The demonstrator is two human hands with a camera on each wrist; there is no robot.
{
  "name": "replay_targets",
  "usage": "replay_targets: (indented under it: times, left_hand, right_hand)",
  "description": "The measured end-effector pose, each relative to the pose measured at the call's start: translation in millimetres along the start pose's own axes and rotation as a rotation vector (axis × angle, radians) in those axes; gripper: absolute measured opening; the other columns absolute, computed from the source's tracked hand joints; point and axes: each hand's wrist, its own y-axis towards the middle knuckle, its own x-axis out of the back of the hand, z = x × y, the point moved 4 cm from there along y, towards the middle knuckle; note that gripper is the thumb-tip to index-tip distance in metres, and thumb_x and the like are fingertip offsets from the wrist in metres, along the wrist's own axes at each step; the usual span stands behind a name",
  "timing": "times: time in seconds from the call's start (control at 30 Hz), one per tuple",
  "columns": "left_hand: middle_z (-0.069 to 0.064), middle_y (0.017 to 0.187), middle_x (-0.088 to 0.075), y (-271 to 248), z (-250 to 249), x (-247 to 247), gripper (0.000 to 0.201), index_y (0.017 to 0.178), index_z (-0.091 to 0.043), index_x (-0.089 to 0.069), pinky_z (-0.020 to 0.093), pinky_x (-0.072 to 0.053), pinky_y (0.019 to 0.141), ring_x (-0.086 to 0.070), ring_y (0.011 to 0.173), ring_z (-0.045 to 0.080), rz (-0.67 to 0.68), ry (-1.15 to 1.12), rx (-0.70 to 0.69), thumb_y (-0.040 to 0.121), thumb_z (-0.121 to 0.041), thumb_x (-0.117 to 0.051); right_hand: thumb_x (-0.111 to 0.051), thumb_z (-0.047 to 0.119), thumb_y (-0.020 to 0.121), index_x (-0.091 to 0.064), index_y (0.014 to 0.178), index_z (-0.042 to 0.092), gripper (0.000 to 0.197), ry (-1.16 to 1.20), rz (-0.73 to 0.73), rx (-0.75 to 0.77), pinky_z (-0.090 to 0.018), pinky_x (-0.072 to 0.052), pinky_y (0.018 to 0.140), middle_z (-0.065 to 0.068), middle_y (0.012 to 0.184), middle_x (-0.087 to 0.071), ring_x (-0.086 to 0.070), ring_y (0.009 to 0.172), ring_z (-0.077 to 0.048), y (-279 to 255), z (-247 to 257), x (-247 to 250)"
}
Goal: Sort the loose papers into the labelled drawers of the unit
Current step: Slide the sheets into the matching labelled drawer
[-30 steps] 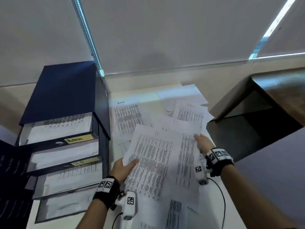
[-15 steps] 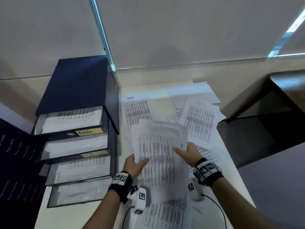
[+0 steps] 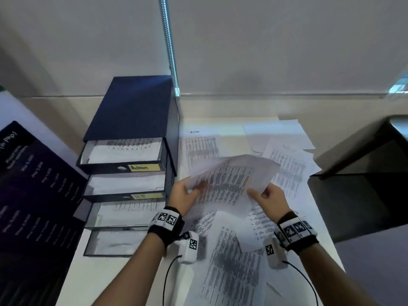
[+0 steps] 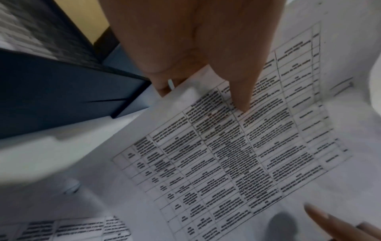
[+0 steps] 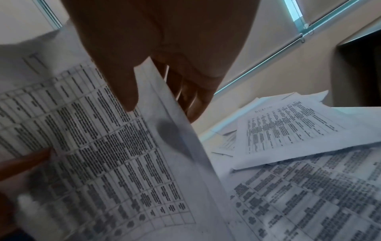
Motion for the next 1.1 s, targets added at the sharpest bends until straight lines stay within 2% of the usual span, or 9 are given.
replay_targets:
  times: [0.13, 0.33, 0.47, 0.63, 0.73, 0.83, 0.9, 1.03, 1.1]
  left_hand:
    - [-0.006, 0.106, -0.075, -7, -16, 33, 0.041, 0.117, -0.017, -0.069, 0.033, -0.057, 0.091, -0.070, 0.101, 0.007, -0.095, -0.029, -0.011, 0.085, -0.043, -0.073]
    - [-0.009, 0.112, -0.071, -34, -33, 120, 0.043, 0.127, -0.022, -0.054, 0.021, -0.055, 0.082, -0.069, 0.098, 0.002, -0.261, -0.056, -0.043, 0.090, -0.034, -0.071]
    - [-0.001, 0.110, -0.073, -70, -10, 190, 0.058, 0.143, -0.027, -0.039, 0.036, -0.060, 0.078, -0.074, 0.089, 0.014, -0.299, 0.056, 0.026, 0.093, -0.021, -0.068]
    - [0.011, 0.122, -0.068, -132, 18, 265, 0.040, 0.134, -0.013, -0.058, 0.034, -0.055, 0.094, -0.069, 0.104, 0.021, -0.308, 0.050, 0.228, 0.094, -0.010, -0.065]
    - [0.006, 0.113, -0.071, -165, 43, 296, 0.028, 0.121, -0.013, -0.069, 0.015, -0.055, 0.073, -0.072, 0.086, 0.006, -0.240, 0.087, 0.352, 0.093, -0.007, -0.066]
    - [0.006, 0.116, -0.071, -184, 66, 308, 0.027, 0.117, -0.014, -0.071, 0.023, -0.055, 0.082, -0.071, 0.095, 0.015, -0.167, 0.117, 0.438, 0.093, -0.006, -0.065]
    - [0.005, 0.115, -0.070, -190, 80, 306, 0.027, 0.120, -0.013, -0.070, 0.020, -0.056, 0.080, -0.071, 0.093, 0.014, -0.119, 0.132, 0.475, 0.095, -0.006, -0.062]
    - [0.004, 0.113, -0.072, -195, 106, 295, 0.027, 0.121, -0.016, -0.070, 0.027, -0.053, 0.095, -0.070, 0.099, 0.013, -0.060, 0.148, 0.506, 0.095, -0.010, -0.064]
    - [0.000, 0.095, -0.076, -193, 117, 289, 0.027, 0.121, -0.015, -0.069, 0.016, -0.054, 0.075, -0.071, 0.079, 0.006, -0.080, 0.125, 0.509, 0.094, -0.012, -0.066]
  right_hand:
    - [-0.066, 0.022, 0.090, -0.063, 0.117, 0.016, 0.027, 0.016, 0.037, 0.123, -0.033, -0.058, 0.087, 0.007, 0.104, -0.070, -0.068, 0.090, 0.004, 8, 43, -16]
    - [-0.058, 0.009, 0.096, -0.035, 0.145, 0.037, 0.061, 0.122, 0.119, 0.269, -0.034, -0.057, 0.063, -0.004, 0.097, -0.073, -0.068, 0.072, -0.023, 2, 109, -75]
    - [-0.056, 0.002, 0.093, -0.032, 0.148, 0.042, 0.072, 0.170, 0.299, 0.128, -0.029, -0.058, 0.076, -0.008, 0.113, -0.066, -0.068, 0.097, -0.022, -14, 123, -142]
    - [-0.053, -0.004, 0.092, -0.065, 0.122, 0.023, 0.042, 0.187, 0.694, -0.228, -0.052, -0.040, 0.107, -0.014, 0.129, -0.062, -0.054, 0.119, -0.045, -58, 103, -238]
    - [-0.055, -0.005, 0.090, -0.064, 0.127, 0.014, 0.042, 0.242, 0.800, -0.402, -0.031, -0.057, 0.073, -0.007, 0.114, -0.068, -0.068, 0.078, -0.027, -105, 76, -277]
    - [-0.050, -0.007, 0.093, -0.060, 0.128, 0.009, 0.040, 0.158, 0.880, -0.488, -0.017, -0.030, 0.039, 0.012, 0.062, -0.064, -0.037, 0.040, -0.008, -155, 56, -293]
    - [-0.048, -0.010, 0.094, -0.056, 0.130, 0.009, 0.042, 0.102, 0.867, -0.491, -0.017, -0.028, 0.035, 0.016, 0.042, -0.049, -0.032, 0.033, -0.007, -174, 44, -297]
    - [-0.051, -0.011, 0.092, -0.050, 0.139, 0.007, 0.051, 0.051, 0.732, -0.422, -0.018, -0.033, 0.044, 0.006, 0.059, -0.040, -0.036, 0.042, -0.007, -167, 25, -299]
    - [-0.051, -0.010, 0.092, -0.051, 0.138, 0.007, 0.049, -0.002, 0.666, -0.400, -0.018, -0.037, 0.046, 0.004, 0.066, -0.042, -0.040, 0.042, -0.006, -154, 18, -296]
